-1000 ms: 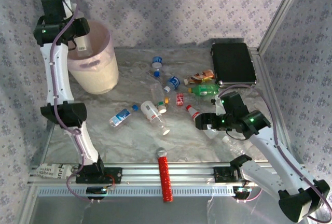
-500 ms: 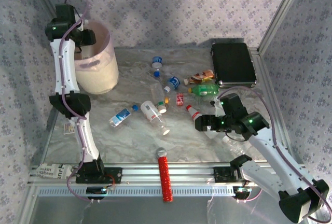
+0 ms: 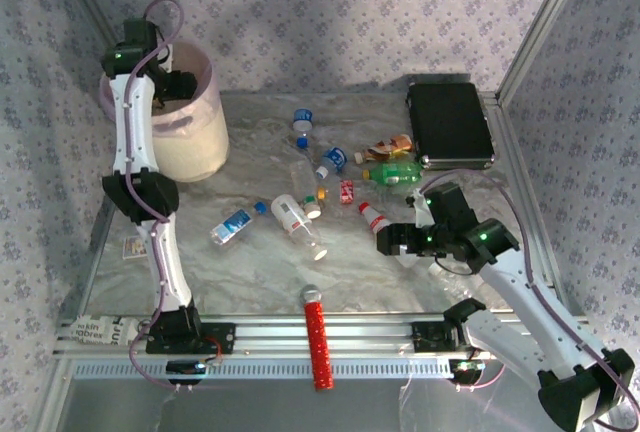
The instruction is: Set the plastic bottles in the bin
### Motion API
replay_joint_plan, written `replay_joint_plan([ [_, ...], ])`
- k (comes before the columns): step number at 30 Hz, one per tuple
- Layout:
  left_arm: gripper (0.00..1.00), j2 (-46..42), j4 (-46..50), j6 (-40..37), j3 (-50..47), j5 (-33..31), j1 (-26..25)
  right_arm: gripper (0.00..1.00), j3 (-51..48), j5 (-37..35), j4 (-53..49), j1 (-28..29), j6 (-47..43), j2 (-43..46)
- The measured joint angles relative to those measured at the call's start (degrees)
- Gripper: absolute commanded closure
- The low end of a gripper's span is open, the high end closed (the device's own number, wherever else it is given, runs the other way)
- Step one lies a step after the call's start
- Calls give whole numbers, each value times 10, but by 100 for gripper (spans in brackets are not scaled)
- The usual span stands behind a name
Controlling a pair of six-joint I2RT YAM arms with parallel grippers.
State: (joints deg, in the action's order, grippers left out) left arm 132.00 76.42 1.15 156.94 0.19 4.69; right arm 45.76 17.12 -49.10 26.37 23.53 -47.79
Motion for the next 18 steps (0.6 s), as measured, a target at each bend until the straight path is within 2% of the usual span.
replay_joint_plan([
  [11,0,5,3,-3,0,-8,-11,6,-5,-4,0,0,0,8],
  [18,0,1,3,-3,0,-12,-15,3,-5,-24,-7,0,0,8],
])
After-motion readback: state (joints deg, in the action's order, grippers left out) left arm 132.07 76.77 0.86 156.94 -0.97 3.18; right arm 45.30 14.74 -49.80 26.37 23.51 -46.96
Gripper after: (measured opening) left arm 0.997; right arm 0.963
